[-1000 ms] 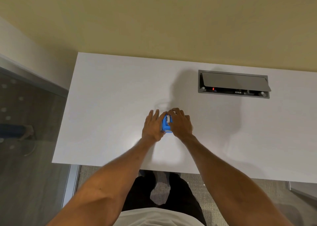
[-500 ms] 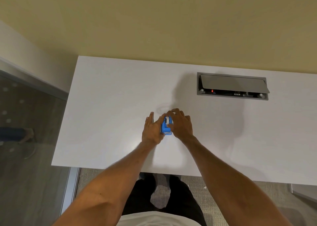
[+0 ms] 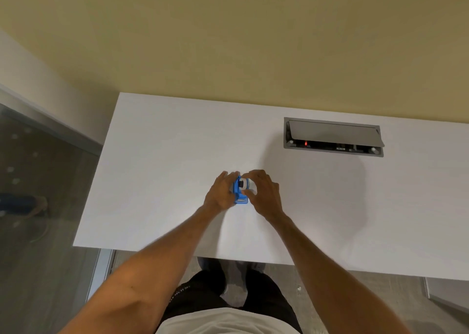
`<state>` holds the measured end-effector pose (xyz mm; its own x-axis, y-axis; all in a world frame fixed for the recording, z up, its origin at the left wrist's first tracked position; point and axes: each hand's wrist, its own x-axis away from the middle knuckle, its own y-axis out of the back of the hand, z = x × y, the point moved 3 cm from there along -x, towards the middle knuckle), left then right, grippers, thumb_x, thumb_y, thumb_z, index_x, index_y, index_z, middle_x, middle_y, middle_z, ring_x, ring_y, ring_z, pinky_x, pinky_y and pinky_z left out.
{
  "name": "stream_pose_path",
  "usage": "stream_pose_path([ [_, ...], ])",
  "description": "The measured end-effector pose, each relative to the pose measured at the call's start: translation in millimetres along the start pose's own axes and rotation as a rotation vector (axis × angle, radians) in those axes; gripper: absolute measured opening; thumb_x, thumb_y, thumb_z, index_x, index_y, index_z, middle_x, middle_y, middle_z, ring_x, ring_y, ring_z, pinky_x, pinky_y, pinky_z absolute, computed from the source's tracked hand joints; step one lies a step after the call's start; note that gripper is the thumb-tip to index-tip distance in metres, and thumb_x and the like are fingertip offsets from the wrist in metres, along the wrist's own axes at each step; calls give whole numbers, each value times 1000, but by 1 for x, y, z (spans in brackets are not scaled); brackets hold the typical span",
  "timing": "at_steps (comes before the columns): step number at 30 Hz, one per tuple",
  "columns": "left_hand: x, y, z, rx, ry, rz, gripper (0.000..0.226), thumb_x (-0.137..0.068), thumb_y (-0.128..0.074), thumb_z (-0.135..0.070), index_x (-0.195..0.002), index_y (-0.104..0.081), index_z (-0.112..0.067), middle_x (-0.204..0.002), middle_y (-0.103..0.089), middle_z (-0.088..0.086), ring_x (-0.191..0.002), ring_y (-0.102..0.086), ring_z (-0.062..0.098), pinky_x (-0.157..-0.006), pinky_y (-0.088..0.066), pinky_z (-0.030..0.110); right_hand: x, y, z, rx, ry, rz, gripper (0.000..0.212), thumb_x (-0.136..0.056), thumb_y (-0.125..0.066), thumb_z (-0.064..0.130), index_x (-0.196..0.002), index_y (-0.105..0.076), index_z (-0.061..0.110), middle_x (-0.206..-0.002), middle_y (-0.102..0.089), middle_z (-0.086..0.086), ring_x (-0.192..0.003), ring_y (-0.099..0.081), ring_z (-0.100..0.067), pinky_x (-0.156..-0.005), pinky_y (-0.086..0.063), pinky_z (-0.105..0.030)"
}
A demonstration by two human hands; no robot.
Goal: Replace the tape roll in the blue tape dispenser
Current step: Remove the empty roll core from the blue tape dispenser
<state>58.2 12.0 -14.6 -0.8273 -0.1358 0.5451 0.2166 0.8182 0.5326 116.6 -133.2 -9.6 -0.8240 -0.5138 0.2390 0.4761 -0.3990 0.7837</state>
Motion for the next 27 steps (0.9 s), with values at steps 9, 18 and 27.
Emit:
stream_pose_path([
  [9,18,-1,-27,736,178,-107,35,-105,-42,-10,-122,-70,1,-124,-72,30,-108,-74,43,-106,-58,54,17,28,15,-263,152,-180,33,-91,-76,11,-123,-69,7,-121,-73,-7,-109,-70,-24,-96,-59,-44],
  [18,25,-22,-37,1037,259,49,52,-111,-40,-39,-132,-70,-1,-104,-81,12,-87,-79,23,-99,-59,40,23,46,3,-154,151,-51,33,-97,-67,17,-130,-62,24,-126,-70,5,-114,-66,-17,-104,-52,-45],
  [27,5,-3,-30,1055,167,-6,44,-108,-56,-33,-132,-70,1,-128,-75,22,-122,-75,29,-99,-64,28,6,39,6,-336,60,-157,35,-98,-69,19,-134,-67,17,-131,-73,0,-118,-69,-19,-104,-57,-34],
])
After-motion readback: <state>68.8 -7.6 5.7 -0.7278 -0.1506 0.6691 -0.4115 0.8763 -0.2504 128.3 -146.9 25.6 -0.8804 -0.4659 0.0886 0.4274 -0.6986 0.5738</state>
